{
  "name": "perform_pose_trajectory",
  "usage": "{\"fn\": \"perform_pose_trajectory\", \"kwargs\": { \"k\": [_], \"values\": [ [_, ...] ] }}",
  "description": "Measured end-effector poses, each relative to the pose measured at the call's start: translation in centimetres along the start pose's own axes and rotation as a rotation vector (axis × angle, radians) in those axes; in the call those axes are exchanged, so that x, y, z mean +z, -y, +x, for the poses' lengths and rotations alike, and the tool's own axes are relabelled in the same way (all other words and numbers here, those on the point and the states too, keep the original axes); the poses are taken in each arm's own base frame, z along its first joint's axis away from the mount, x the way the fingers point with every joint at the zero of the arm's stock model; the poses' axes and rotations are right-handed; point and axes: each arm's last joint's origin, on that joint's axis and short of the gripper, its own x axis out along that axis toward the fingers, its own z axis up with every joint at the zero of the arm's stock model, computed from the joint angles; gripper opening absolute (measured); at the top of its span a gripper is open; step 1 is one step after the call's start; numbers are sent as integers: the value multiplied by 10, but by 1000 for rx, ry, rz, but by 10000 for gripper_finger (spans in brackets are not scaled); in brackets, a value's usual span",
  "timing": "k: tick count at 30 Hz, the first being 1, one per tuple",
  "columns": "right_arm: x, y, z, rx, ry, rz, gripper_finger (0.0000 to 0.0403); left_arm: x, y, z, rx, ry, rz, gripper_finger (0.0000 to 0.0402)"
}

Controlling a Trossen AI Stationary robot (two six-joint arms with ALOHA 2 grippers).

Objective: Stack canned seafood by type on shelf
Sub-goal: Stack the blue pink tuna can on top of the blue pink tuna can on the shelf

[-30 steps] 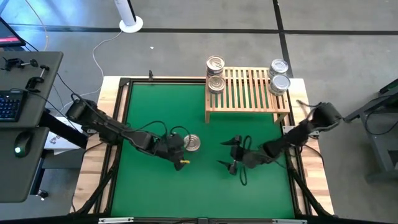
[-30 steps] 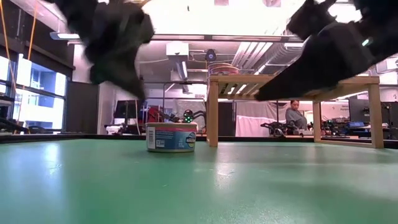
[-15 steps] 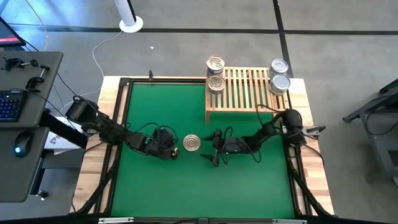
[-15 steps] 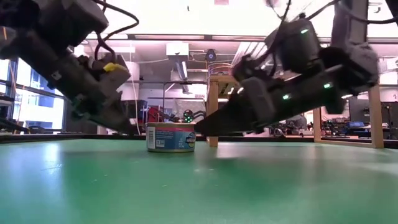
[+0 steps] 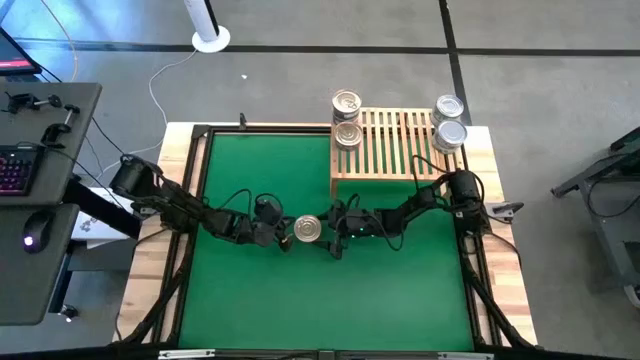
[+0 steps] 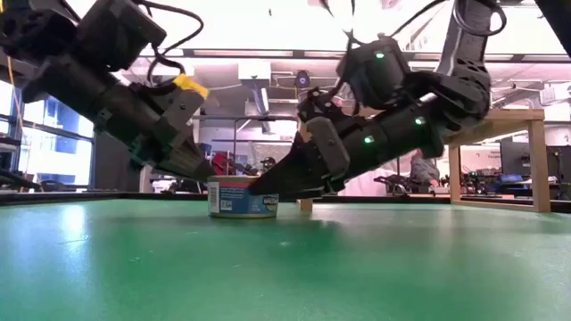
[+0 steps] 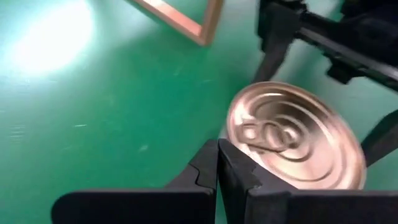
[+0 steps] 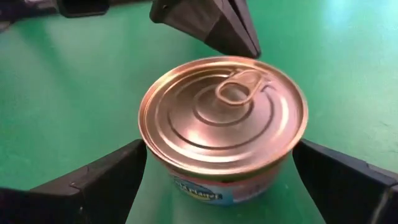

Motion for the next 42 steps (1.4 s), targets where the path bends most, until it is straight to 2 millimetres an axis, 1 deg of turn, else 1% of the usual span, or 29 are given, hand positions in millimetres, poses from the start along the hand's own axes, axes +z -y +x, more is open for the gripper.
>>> {"fn": "perform_pose_trajectory", "kwargs": {
  "k": [4,8,11,15,20,24,28,33,37,39,42],
  "values": [
    [6,0,8,8,-61,-51,399,-6,1,8,-30,-23,-7,0],
    [13,-2,15,-25,-93,-57,399,-12,4,17,-47,14,-20,0],
    [17,-4,18,4,-111,-77,399,-18,7,25,-52,20,-24,0],
    [16,-10,18,47,-120,-90,399,-23,15,37,-72,3,-28,0],
    [6,-19,13,62,-94,-111,395,-24,24,44,-100,-2,-24,0],
    [-2,-27,6,31,-73,-93,381,-21,25,39,-136,-12,-27,0],
    [-9,-37,0,-1,-71,-74,377,-14,27,25,-155,-37,-18,0],
    [-11,-54,-7,-44,-72,-80,376,-10,25,6,-110,-94,42,0],
    [-5,-66,-17,-36,-106,-105,376,-10,20,-6,-33,-107,56,0],
    [2,-72,-26,-40,-122,-120,375,-11,19,-9,-3,-105,58,0],
    [19,-79,-41,-63,-121,-141,374,-14,18,-12,21,-96,62,0]
  ]
}}
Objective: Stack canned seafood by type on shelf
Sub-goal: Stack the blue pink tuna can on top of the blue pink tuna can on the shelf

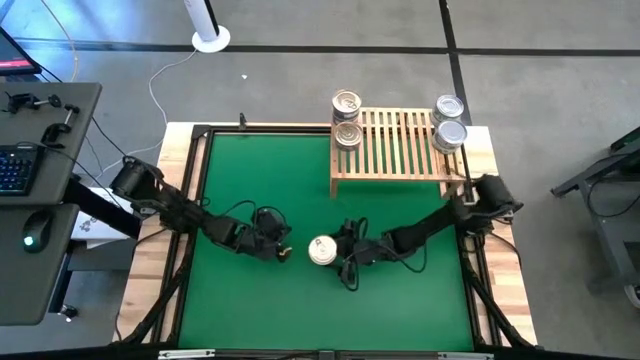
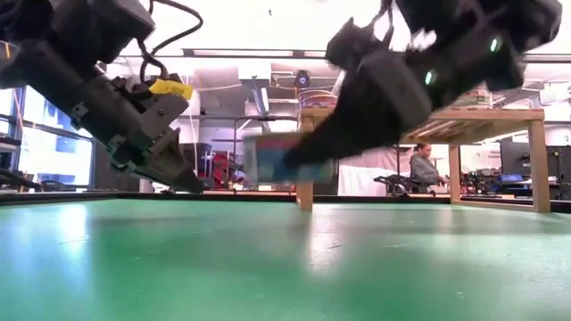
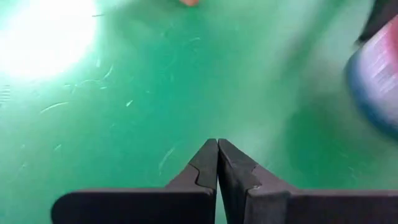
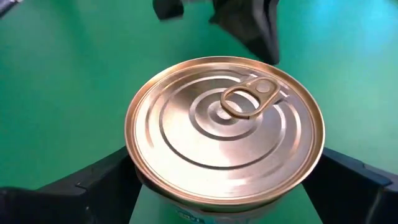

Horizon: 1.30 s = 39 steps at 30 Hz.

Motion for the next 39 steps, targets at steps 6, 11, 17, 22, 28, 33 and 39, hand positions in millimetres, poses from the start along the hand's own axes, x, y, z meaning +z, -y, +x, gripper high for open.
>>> {"fn": "perform_pose_trajectory", "kwargs": {
  "k": [6,11,17,22,28,33,39],
  "values": [
    [41,9,-43,-38,48,-47,374,-1,1,-2,17,29,7,0],
    [83,48,-88,-132,159,-44,374,-3,3,-4,19,50,12,0],
    [111,136,-130,-305,266,133,374,-4,5,-8,29,81,21,0],
    [113,195,-140,-343,276,258,374,-5,6,-9,33,97,21,0],
    [118,225,-142,-421,252,292,374,-5,6,-9,34,97,22,0],
    [120,236,-133,-421,207,306,374,-5,6,-9,42,108,20,0],
    [125,242,-118,-418,169,308,374,-4,6,-9,42,110,19,0]
  ]
}}
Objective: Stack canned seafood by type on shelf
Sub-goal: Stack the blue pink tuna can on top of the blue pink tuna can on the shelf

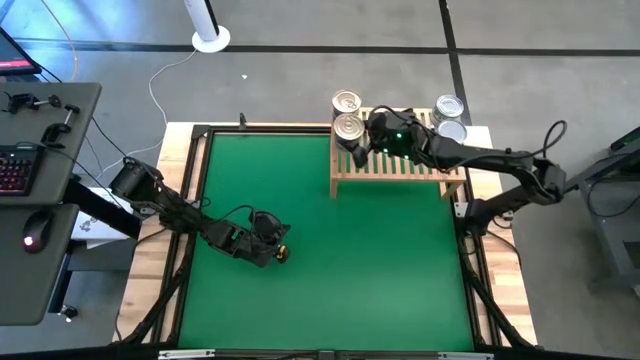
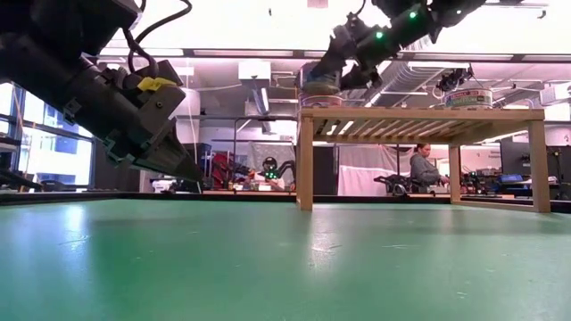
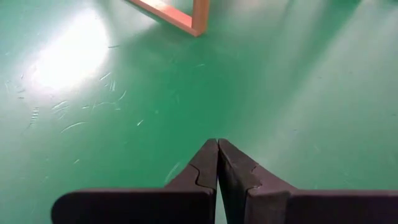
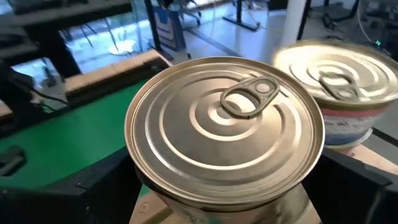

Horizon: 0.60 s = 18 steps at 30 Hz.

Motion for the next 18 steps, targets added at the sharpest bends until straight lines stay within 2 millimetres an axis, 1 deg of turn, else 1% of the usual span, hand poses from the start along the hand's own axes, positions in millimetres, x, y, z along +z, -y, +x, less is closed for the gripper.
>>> {"fn": "perform_pose_trajectory", "kwargs": {
  "k": [9,18],
  "values": [
    [-2,3,13,-45,-46,-6,374,0,0,0,0,0,0,0],
    [-5,4,13,-55,-69,-6,374,-1,1,-1,-5,-1,3,0]
  ]
}}
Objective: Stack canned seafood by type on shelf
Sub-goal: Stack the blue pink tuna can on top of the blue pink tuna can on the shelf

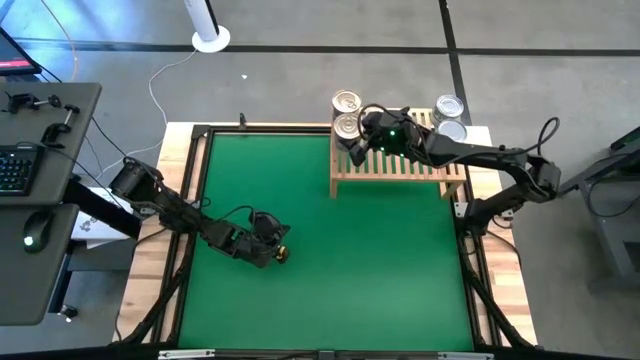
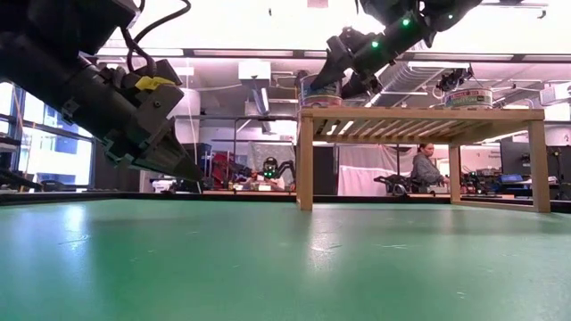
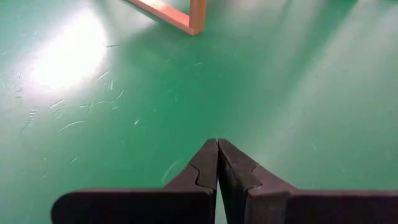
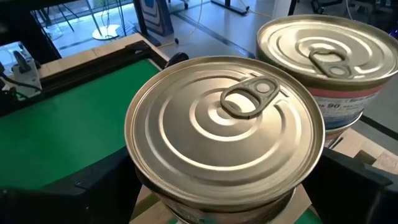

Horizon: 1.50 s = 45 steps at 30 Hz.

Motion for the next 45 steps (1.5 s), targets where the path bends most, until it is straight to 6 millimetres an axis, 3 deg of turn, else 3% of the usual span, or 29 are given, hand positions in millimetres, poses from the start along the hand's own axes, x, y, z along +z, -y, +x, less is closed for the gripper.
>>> {"fn": "perform_pose_trajectory", "kwargs": {
  "k": [9,45],
  "values": [
    [-1,0,0,-1,-9,-1,395,0,0,0,0,0,-1,0],
    [-5,0,0,29,-58,-85,400,0,0,0,-3,-4,-1,0]
  ]
}}
